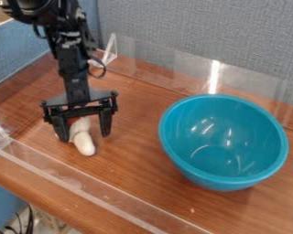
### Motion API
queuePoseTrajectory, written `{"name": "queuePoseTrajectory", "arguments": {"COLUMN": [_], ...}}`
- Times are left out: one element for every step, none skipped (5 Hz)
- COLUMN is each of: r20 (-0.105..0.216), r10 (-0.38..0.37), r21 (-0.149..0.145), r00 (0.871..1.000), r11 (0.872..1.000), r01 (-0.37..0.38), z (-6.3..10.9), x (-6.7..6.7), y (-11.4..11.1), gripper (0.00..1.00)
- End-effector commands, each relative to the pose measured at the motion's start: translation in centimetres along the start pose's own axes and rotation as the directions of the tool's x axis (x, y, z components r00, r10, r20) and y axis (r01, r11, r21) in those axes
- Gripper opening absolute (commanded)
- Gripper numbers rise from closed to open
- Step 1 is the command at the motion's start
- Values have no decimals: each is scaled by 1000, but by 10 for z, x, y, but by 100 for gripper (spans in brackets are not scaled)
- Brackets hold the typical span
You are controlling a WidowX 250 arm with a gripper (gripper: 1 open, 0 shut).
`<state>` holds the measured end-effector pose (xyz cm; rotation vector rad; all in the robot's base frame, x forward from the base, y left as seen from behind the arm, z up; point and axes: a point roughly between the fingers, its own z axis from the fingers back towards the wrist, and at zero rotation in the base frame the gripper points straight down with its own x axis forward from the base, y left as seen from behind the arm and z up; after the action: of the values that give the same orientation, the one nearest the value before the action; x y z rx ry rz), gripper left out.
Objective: Put the mushroom in the blue bowl
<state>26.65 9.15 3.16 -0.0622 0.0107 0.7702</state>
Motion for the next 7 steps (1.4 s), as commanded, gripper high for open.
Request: {"name": "queuePoseTrajectory", "arguments": {"r20": [30,32,38,44,51,53,57], "r10": [5,24,40,65,95,124,148], "r21": [-15,-18,-27,-36,-42,-43,-48], "r00": [1000,999,998,997,994,991,987], "r11": [1000,1000,999,997,995,992,988], "r01": [-5,-23,-39,-63,-93,-121,-146], "z": [4,4,10,10,11,17,26], "x": [0,-1,-2,-4,-5,-14,-24], "y": [-3,2,6,11,17,19,20], "gripper": [100,0,100,0,0,100,0]}}
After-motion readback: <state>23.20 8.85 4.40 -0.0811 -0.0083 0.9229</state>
